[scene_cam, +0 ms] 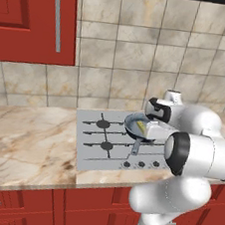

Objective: Pick up the butter stick and place it in the pan. Then turn on the burner for the pan.

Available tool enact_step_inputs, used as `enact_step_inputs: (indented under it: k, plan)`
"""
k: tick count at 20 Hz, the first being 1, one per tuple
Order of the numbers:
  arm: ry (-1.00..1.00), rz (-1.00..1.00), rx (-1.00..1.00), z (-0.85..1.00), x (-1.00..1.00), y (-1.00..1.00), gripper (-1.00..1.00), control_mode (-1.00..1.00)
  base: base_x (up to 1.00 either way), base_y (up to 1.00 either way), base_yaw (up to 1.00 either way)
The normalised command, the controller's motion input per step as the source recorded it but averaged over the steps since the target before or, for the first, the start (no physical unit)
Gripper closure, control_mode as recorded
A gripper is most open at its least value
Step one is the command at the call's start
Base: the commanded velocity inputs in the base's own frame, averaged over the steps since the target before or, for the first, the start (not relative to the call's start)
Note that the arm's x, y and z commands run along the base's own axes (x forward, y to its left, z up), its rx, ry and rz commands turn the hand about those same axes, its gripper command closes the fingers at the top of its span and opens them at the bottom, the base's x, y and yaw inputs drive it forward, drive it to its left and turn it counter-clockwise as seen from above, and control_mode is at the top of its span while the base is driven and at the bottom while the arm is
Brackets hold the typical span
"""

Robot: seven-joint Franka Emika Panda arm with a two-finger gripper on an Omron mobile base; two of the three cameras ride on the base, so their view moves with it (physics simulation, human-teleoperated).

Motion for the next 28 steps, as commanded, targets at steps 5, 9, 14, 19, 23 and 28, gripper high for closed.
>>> enact_step_inputs:
  k: [5, 9, 14, 19, 23, 28]
  plan:
    - [0.00, -0.01, 0.00, -0.07, -0.15, 0.00, -1.00, -1.00, 0.00, 0.00, 0.00]
    - [0.00, 0.00, 0.00, -0.14, -0.06, 0.00, -1.00, -1.00, 0.00, 0.00, 0.00]
    - [0.00, 0.00, 0.00, -0.24, 0.00, 0.00, -1.00, -1.00, 0.00, 0.00, 0.00]
    - [0.00, 0.00, 0.00, -0.26, 0.00, -0.03, -1.00, -1.00, 0.00, 0.00, 0.00]
    - [0.00, 0.00, 0.00, -0.21, -0.02, -0.03, -1.00, -1.00, 0.00, 0.00, 0.00]
    - [0.00, 0.00, 0.00, -0.14, -0.08, 0.00, -1.00, -1.00, 0.00, 0.00, 0.00]
